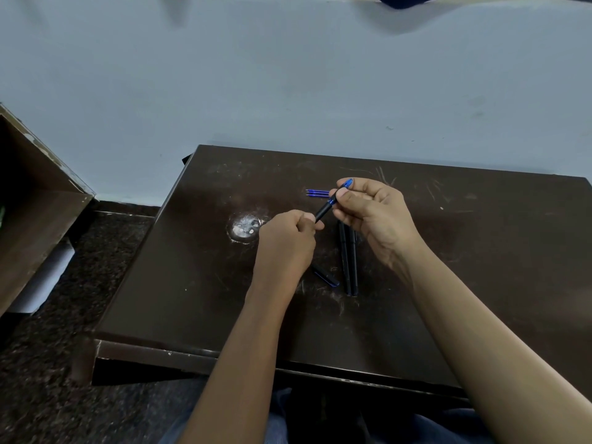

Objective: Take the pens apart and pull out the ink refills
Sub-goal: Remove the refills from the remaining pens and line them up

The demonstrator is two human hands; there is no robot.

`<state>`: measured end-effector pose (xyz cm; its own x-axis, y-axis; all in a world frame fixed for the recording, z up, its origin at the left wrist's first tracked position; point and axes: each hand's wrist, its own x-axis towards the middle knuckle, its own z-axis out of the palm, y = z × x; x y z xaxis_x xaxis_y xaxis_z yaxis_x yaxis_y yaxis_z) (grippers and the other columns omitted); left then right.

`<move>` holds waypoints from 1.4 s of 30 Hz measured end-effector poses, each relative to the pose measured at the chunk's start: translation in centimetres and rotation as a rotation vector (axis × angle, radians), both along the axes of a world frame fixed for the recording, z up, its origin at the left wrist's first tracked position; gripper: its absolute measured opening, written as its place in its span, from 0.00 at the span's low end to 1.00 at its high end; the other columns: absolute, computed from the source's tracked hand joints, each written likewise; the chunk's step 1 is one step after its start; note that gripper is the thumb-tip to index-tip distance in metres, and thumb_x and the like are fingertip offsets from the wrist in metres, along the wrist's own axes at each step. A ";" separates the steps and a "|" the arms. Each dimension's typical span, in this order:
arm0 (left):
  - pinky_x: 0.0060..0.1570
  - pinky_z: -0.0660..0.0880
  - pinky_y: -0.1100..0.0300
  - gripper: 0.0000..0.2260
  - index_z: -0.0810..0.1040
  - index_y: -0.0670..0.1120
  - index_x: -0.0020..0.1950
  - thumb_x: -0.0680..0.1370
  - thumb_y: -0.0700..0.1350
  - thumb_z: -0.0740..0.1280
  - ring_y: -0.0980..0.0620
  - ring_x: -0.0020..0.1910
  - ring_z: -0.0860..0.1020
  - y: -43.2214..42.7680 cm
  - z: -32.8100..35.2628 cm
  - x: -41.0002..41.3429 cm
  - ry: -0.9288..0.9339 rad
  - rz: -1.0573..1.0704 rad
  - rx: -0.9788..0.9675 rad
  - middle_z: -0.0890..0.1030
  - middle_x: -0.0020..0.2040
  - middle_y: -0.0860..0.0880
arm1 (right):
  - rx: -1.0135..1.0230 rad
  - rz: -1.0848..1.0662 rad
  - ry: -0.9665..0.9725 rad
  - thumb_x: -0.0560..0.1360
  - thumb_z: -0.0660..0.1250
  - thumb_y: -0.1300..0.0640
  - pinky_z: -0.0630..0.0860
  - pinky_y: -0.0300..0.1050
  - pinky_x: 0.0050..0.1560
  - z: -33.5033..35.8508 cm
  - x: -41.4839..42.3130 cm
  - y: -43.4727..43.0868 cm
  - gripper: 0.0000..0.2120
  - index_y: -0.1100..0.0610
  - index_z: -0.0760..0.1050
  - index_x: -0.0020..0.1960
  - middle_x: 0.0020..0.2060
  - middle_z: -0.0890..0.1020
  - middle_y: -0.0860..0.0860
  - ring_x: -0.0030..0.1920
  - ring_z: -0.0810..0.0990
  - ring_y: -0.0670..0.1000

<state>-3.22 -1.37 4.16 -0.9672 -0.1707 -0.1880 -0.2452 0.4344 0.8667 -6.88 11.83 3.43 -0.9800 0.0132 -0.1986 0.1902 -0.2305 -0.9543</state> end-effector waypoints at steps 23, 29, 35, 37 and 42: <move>0.38 0.72 0.64 0.15 0.79 0.48 0.46 0.82 0.51 0.55 0.52 0.40 0.80 0.3 0.0 0.0 -0.072 -0.041 0.028 0.82 0.44 0.48 | 0.037 0.031 -0.017 0.74 0.69 0.65 0.79 0.40 0.45 0.0 0.4 -0.5 0.06 0.59 0.79 0.50 0.41 0.84 0.53 0.40 0.82 0.45; 0.38 0.75 0.61 0.07 0.73 0.50 0.47 0.79 0.53 0.62 0.52 0.42 0.83 0.1 -0.5 0.0 -0.076 -0.005 0.042 0.79 0.39 0.53 | 0.035 0.043 -0.023 0.75 0.67 0.66 0.80 0.39 0.45 -0.1 0.4 -0.7 0.06 0.59 0.79 0.51 0.43 0.84 0.54 0.41 0.82 0.46; 0.38 0.71 0.64 0.16 0.80 0.47 0.45 0.82 0.52 0.56 0.53 0.39 0.81 0.3 -0.1 0.0 -0.104 -0.048 0.057 0.82 0.43 0.49 | 0.033 0.046 -0.017 0.75 0.68 0.65 0.79 0.38 0.42 -0.1 0.5 -0.7 0.05 0.60 0.79 0.49 0.41 0.83 0.54 0.39 0.82 0.46; 0.36 0.69 0.64 0.11 0.77 0.50 0.40 0.80 0.50 0.61 0.50 0.43 0.82 0.1 -0.2 0.2 -0.044 -0.047 -0.005 0.82 0.42 0.50 | 0.029 0.052 -0.018 0.75 0.68 0.65 0.79 0.38 0.41 0.0 0.5 -0.8 0.04 0.60 0.79 0.49 0.41 0.83 0.55 0.39 0.82 0.47; 0.34 0.71 0.63 0.12 0.76 0.50 0.46 0.78 0.57 0.61 0.52 0.43 0.83 0.2 -0.1 0.2 -0.077 -0.021 0.036 0.80 0.40 0.52 | -0.005 0.056 -0.018 0.75 0.68 0.65 0.79 0.37 0.40 -0.1 0.5 -0.9 0.06 0.63 0.78 0.51 0.40 0.82 0.55 0.38 0.81 0.47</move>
<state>-2.98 -1.16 4.04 -0.9529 -0.1422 -0.2680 -0.3031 0.4095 0.8605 -6.35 10.89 3.37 -0.9755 -0.0427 -0.2157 0.2197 -0.2234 -0.9496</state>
